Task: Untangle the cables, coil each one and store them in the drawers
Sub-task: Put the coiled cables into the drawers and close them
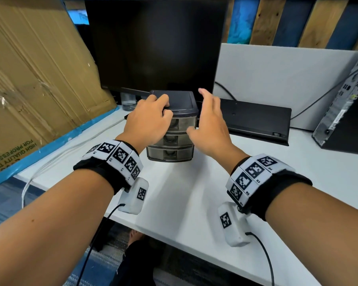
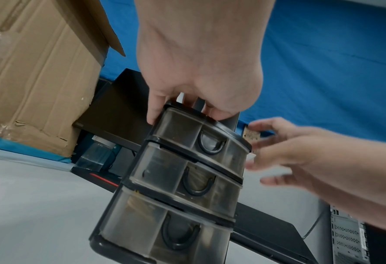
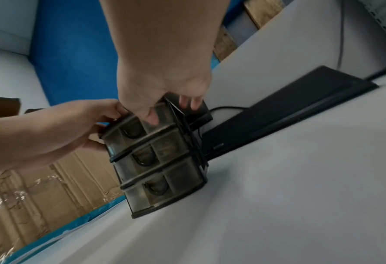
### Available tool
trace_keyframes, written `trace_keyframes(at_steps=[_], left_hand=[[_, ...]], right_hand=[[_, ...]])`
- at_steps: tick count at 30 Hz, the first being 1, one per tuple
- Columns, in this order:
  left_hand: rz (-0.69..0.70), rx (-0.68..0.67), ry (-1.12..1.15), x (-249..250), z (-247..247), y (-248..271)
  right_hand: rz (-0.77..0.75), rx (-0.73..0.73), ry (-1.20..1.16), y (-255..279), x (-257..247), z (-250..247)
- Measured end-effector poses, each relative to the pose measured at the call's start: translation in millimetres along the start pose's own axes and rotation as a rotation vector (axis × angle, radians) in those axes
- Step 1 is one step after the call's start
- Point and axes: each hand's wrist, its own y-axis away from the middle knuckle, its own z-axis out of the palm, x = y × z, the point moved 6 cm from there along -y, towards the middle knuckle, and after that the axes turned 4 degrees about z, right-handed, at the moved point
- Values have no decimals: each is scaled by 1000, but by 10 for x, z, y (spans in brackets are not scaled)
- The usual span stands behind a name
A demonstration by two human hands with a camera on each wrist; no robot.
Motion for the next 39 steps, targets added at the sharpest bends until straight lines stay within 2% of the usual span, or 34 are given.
trace_keyframes(at_steps=[2,5,7,18,27,33,39], left_hand=[[-6,-31,-11,9,-17,-9],[-12,-79,-31,27,-60,-33],[-14,-108,-40,40,-86,-57],[12,-131,-52,15,-138,-137],[22,-6,-101,11,-24,-190],[78,81,-132,-10,13,-165],[65,59,-103,-47,30,-114]], right_hand=[[-87,-39,160,-54,-159,-38],[-115,-296,345,-103,-229,59],[-120,-351,367,-124,-239,64],[-146,-290,289,-301,-238,-47],[-149,-208,82,-342,-24,45],[-173,-170,2,-319,51,111],[-194,-134,-66,-272,123,137]])
